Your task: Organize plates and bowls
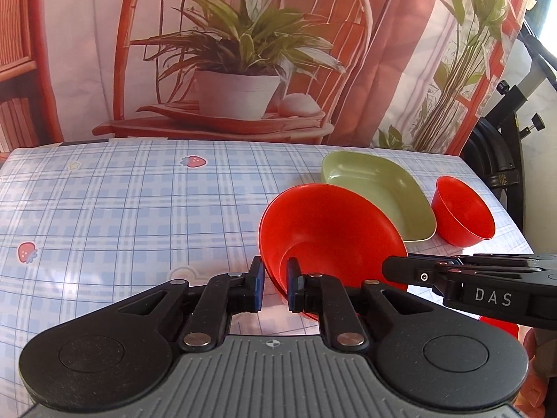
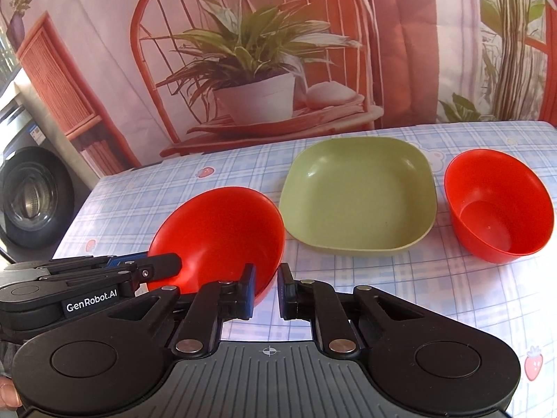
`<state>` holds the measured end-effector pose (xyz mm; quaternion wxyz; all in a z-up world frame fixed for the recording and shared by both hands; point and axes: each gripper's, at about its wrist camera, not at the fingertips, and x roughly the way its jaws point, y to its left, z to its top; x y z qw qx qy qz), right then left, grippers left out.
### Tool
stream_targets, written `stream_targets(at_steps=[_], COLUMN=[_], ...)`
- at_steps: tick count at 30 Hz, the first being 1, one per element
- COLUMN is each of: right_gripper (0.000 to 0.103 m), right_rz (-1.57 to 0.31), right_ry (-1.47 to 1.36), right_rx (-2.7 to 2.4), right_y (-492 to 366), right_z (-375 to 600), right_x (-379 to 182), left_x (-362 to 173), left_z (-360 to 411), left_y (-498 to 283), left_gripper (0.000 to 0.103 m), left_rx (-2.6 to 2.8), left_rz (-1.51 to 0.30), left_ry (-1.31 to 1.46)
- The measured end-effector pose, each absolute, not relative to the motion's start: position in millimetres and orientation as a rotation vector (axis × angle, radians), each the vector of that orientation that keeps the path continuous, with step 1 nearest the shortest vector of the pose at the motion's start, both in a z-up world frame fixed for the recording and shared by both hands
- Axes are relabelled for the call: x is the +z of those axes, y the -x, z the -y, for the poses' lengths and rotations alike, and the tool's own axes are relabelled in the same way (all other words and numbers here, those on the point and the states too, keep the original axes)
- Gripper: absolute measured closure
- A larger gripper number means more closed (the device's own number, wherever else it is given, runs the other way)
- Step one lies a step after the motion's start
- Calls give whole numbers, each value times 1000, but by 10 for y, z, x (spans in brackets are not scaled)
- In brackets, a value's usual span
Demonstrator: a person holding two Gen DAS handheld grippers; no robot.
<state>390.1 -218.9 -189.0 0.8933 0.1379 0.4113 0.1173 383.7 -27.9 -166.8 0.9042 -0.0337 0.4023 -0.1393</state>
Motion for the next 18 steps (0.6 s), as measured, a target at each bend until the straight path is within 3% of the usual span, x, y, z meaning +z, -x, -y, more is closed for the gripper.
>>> stream_targets(at_steps=[18], right_gripper=[91], right_rz=[-742], right_ry=[-283], right_rx=[188], right_y=[-3008], right_z=[2561], right_x=[-1445], left_x=[-1290], left_z=[790], left_y=[-3151], left_gripper=[88], left_rx=[-312], left_rz=[-793], left_ry=[-21])
